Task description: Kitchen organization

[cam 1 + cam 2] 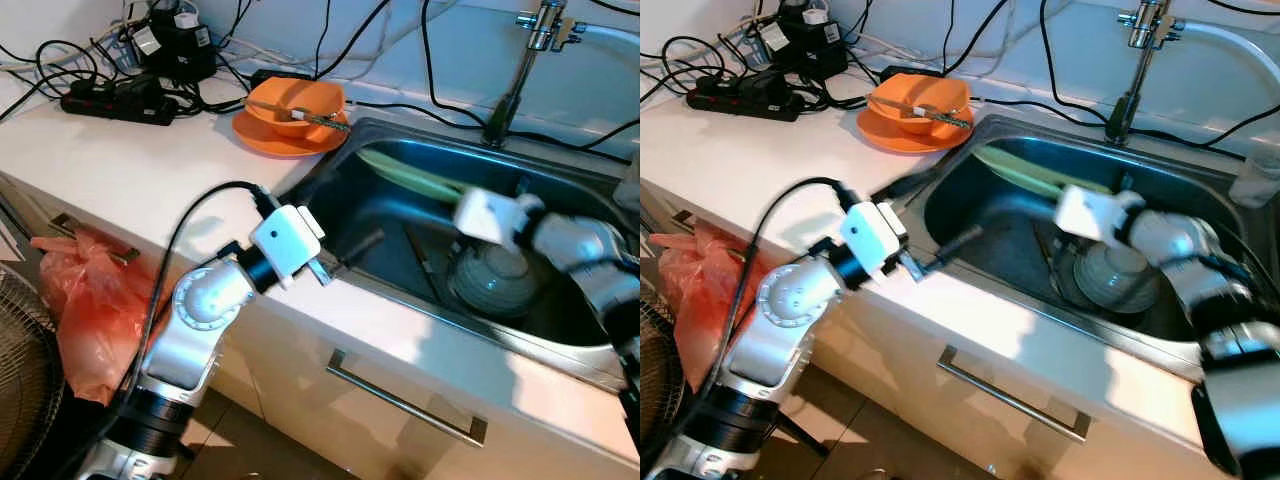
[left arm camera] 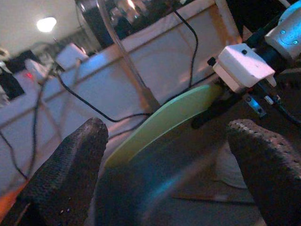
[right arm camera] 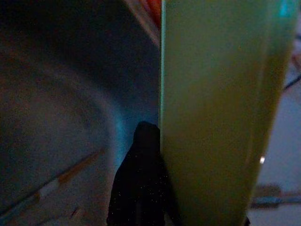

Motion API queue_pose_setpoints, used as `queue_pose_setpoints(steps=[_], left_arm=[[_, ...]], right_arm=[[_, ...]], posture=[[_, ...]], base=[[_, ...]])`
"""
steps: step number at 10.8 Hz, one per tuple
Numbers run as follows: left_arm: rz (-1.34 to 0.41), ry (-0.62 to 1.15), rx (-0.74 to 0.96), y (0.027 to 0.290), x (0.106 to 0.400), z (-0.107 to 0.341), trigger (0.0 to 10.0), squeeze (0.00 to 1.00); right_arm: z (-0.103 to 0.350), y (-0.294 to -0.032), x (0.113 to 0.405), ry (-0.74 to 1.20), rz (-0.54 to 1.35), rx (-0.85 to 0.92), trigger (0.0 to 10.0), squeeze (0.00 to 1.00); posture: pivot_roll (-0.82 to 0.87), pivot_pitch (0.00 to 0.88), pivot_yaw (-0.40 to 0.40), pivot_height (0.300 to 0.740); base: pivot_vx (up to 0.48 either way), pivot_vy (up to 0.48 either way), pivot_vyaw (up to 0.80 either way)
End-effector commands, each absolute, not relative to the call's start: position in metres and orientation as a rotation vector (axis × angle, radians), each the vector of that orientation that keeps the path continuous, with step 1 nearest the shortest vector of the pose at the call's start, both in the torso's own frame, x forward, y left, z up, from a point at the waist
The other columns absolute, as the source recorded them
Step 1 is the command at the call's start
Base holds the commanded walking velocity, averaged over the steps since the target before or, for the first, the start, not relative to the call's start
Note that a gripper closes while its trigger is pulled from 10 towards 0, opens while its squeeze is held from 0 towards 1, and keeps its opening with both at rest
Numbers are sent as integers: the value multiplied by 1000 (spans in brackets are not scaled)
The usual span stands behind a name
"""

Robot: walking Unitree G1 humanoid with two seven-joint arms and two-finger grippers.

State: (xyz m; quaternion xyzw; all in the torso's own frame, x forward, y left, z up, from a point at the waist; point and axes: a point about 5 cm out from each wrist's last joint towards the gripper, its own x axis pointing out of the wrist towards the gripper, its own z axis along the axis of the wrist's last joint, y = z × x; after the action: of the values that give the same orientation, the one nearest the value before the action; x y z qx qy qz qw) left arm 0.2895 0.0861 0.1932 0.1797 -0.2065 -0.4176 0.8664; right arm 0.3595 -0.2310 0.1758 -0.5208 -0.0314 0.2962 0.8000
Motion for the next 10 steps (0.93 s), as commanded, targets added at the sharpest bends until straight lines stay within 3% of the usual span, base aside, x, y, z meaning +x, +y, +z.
queue_pose_setpoints(steps=[1, 3, 10], left_arm=[[-908, -374, 324, 83, 287, 189, 10000, 0], [-861, -236, 130, 85, 294, 182, 10000, 0], [-1082, -18, 114, 81, 276, 165, 10000, 0]], right_arm=[[189, -238, 360, -120, 569, -1095, 10000, 0], [179, -256, 349, -59, 518, -1054, 10000, 0], [140, -259, 335, 102, 536, -1018, 10000, 0]], posture=[[-26, 0, 17, 740], [-30, 0, 12, 740], [-37, 0, 17, 740]], base=[[0, 0, 0], [0, 0, 0], [0, 0, 0]])
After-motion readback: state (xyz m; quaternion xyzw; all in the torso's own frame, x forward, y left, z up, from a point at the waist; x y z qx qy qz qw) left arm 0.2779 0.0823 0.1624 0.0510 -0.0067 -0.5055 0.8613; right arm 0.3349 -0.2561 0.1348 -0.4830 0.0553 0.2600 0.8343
